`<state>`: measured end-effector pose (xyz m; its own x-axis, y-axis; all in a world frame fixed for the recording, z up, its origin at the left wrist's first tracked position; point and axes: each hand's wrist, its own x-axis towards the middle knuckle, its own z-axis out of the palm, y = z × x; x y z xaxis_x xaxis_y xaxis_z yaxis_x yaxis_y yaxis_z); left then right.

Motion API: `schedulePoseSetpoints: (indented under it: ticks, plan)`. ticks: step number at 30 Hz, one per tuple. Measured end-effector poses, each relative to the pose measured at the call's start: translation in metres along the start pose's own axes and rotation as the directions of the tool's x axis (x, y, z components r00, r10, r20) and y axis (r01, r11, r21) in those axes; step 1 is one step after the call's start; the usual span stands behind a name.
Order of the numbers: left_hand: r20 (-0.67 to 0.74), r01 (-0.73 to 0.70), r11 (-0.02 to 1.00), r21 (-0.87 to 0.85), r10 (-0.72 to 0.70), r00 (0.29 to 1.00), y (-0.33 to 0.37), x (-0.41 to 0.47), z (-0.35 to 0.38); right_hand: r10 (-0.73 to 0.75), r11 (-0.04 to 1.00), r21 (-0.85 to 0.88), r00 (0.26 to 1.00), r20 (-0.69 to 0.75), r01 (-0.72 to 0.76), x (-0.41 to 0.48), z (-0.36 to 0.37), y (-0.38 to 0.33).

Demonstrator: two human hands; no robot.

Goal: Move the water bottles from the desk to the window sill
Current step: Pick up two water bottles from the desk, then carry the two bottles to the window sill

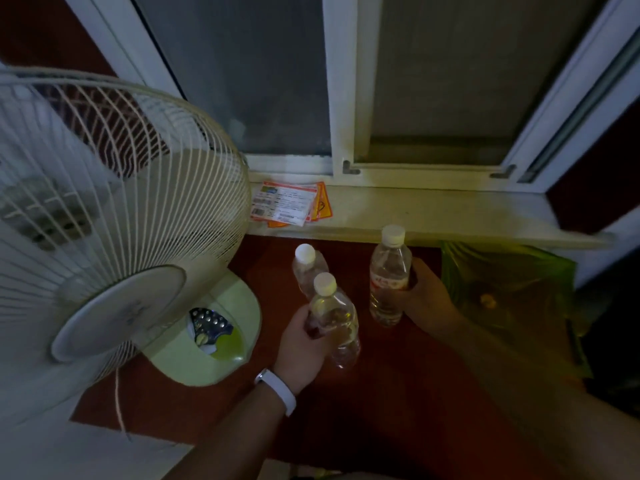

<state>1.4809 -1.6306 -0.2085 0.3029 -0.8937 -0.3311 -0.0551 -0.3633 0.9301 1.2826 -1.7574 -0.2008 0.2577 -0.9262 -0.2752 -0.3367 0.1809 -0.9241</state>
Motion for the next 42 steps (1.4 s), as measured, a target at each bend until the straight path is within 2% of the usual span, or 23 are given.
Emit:
schedulePoseSetpoints:
  ticks: [8, 15, 19, 23, 29, 34, 38, 42]
  plan:
    - [0.224, -0.114, 0.993, -0.017, 0.115, 0.968, 0.021, 0.004, -0.021, 0.007, 0.996, 0.085, 0.969, -0.249, 0.015, -0.057, 0.007, -0.021]
    - [0.366, -0.226, 0.974, -0.02, 0.217, 0.905, 0.034, 0.01, -0.02, 0.052, 0.993, 0.114, 0.861, -0.506, 0.007, -0.126, 0.014, -0.028]
    - [0.468, -0.231, 0.971, -0.067, 0.235, 0.852, 0.04, 0.001, 0.004, 0.1, 0.991, 0.135, 0.787, -0.608, -0.021, -0.175, 0.01, -0.022]
    - [0.605, -0.217, 0.972, -0.088, 0.225, 0.764, 0.044, -0.025, 0.037, 0.153, 0.986, 0.157, 0.712, -0.685, -0.061, -0.231, 0.001, -0.015]
    - [0.751, -0.27, 0.96, -0.07, 0.229, 0.62, 0.052, -0.088, 0.097, 0.234, 0.971, 0.225, 0.562, -0.793, -0.087, -0.325, -0.017, 0.001]
    - [0.843, -0.283, 0.957, -0.06, 0.2, 0.499, 0.053, -0.157, 0.152, 0.273, 0.959, 0.282, 0.407, -0.872, -0.041, -0.414, -0.033, 0.027]
    - [0.883, -0.299, 0.953, -0.049, 0.181, 0.433, 0.048, -0.226, 0.195, 0.316, 0.939, 0.343, 0.339, -0.886, 0.019, -0.499, -0.049, 0.05]
    - [0.934, -0.358, 0.932, -0.055, 0.175, 0.313, 0.039, -0.306, 0.237, 0.329, 0.934, 0.351, 0.233, -0.915, 0.061, -0.586, -0.066, 0.076]
